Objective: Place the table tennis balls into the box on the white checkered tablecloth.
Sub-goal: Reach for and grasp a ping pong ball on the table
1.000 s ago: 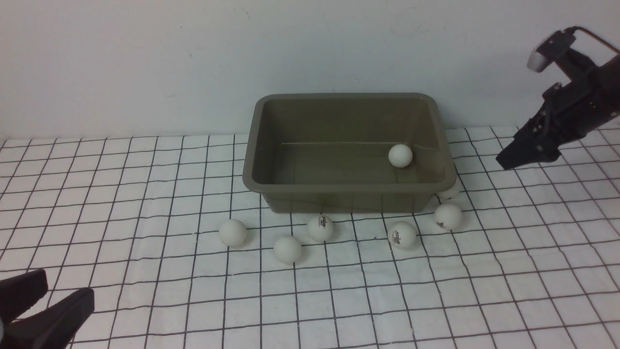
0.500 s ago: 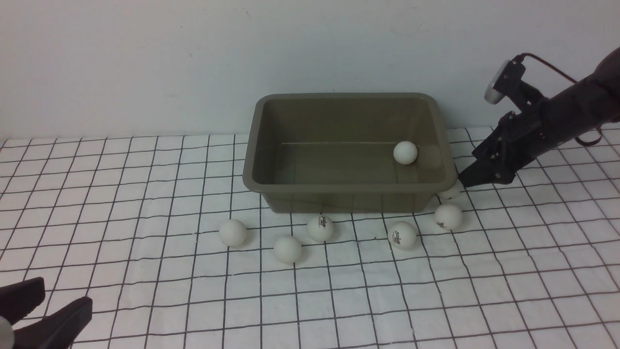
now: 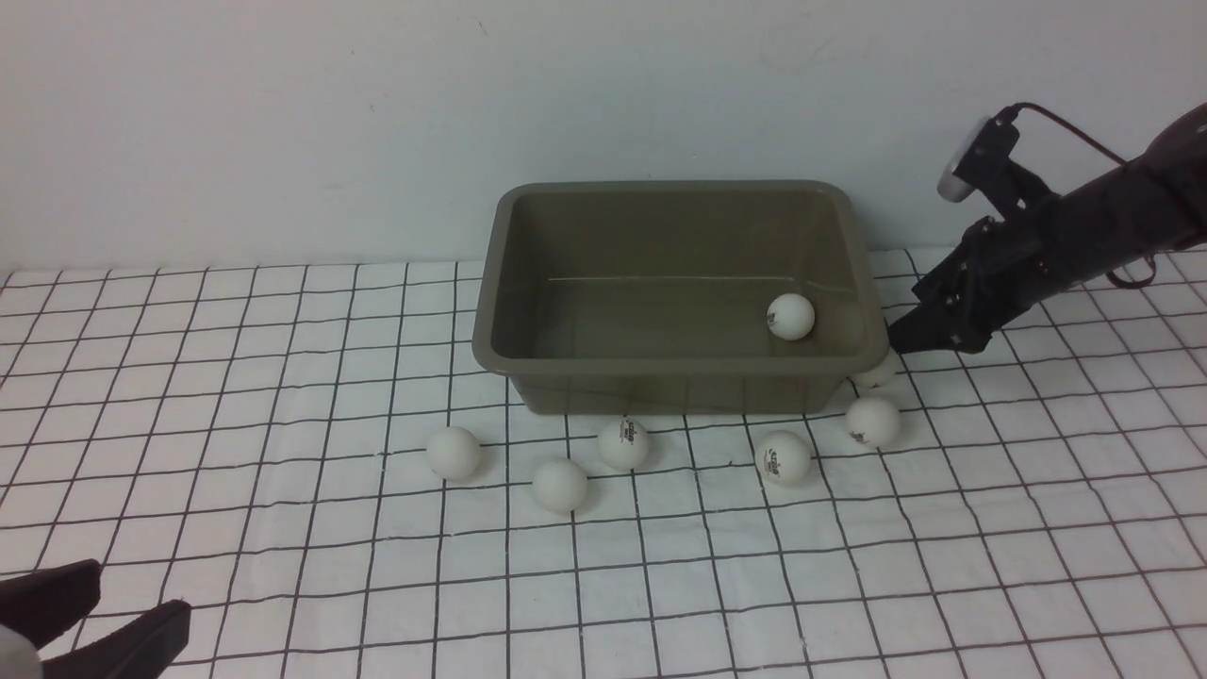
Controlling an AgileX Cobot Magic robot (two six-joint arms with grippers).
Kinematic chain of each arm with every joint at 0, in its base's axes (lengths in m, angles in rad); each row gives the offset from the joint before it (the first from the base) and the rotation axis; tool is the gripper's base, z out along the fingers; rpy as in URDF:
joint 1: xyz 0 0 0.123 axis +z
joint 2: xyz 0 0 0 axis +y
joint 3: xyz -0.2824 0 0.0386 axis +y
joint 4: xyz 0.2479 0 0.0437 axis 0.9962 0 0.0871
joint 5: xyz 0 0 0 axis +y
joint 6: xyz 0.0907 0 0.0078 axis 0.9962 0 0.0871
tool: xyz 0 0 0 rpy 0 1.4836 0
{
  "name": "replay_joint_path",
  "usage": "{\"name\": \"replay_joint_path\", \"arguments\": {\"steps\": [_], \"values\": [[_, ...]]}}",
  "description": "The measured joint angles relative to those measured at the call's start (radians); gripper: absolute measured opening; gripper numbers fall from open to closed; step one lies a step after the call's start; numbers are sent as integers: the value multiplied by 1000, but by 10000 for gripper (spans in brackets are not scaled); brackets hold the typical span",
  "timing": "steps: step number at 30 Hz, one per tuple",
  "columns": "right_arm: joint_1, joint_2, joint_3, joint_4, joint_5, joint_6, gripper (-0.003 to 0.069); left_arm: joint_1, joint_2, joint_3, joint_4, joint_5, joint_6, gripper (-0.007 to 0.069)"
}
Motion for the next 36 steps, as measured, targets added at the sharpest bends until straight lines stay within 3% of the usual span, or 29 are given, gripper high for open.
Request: {"name": "replay_joint_path", "arguments": {"steps": [36], "values": [[29,84,1,56,-16,-4,514,0,0,0,0,22,-1,356]]}}
